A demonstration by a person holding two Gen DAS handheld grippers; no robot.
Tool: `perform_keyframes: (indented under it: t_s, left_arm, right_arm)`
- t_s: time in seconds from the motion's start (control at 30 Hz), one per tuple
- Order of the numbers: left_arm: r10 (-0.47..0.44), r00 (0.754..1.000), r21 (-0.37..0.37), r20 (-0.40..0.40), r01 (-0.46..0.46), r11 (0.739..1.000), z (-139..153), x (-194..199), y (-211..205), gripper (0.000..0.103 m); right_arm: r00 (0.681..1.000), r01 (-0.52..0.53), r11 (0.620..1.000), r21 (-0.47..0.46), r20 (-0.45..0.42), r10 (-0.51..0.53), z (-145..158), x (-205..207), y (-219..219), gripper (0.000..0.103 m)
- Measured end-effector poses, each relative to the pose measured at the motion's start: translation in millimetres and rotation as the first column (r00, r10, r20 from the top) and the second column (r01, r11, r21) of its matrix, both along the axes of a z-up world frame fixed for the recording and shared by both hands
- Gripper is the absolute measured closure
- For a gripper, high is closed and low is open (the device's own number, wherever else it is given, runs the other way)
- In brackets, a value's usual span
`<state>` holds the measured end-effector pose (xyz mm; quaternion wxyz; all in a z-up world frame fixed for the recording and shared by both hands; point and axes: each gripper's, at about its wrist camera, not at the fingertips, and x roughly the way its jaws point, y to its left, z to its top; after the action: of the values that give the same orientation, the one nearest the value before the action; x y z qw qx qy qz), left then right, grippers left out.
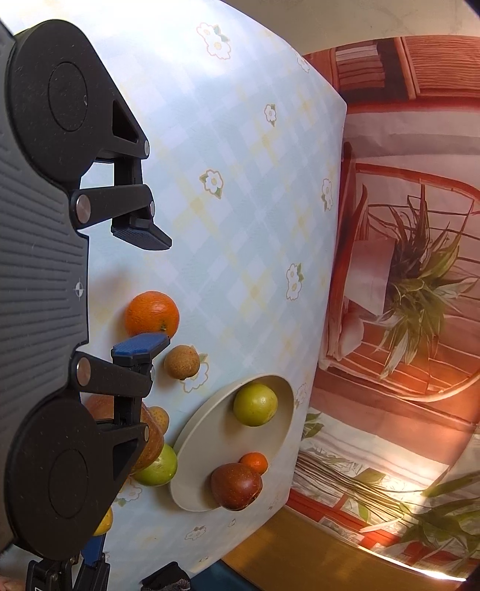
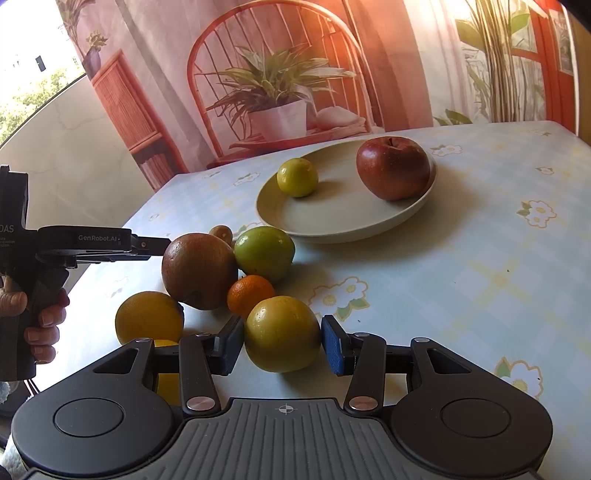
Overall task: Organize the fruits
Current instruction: 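Close the left gripper on the tangerine while the right gripper holds the citrus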
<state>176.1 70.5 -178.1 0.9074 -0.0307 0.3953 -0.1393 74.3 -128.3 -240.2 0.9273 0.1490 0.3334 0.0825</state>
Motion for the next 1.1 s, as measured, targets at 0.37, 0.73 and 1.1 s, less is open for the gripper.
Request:
perform_keyframes:
  t_s: [0.37,0.73,1.1]
  left_arm:
    - [-0.039,0.997,-0.056,-0.064,0.036,0.998,-14,14,-9,0.051]
    - [-0.037,0.996,-0.055,-0.08,0.033,0.998,-22,20,-16,0.064]
    - [-0.029,0.999,-0.017,-0.013,0.029,0.999,-5,6,-10,0.064]
  right_arm:
    - [1.0,-0.008,1.0,-0.005,-0.004,0.008,0,5,2,0.061]
    - [1.0,-0.009,1.0,-0.006,-0.004,0.009,0,6,2,0.061]
    - [1.0,-0.012,1.0,0.007,-0.009,0.013,-3,7,1,0.061]
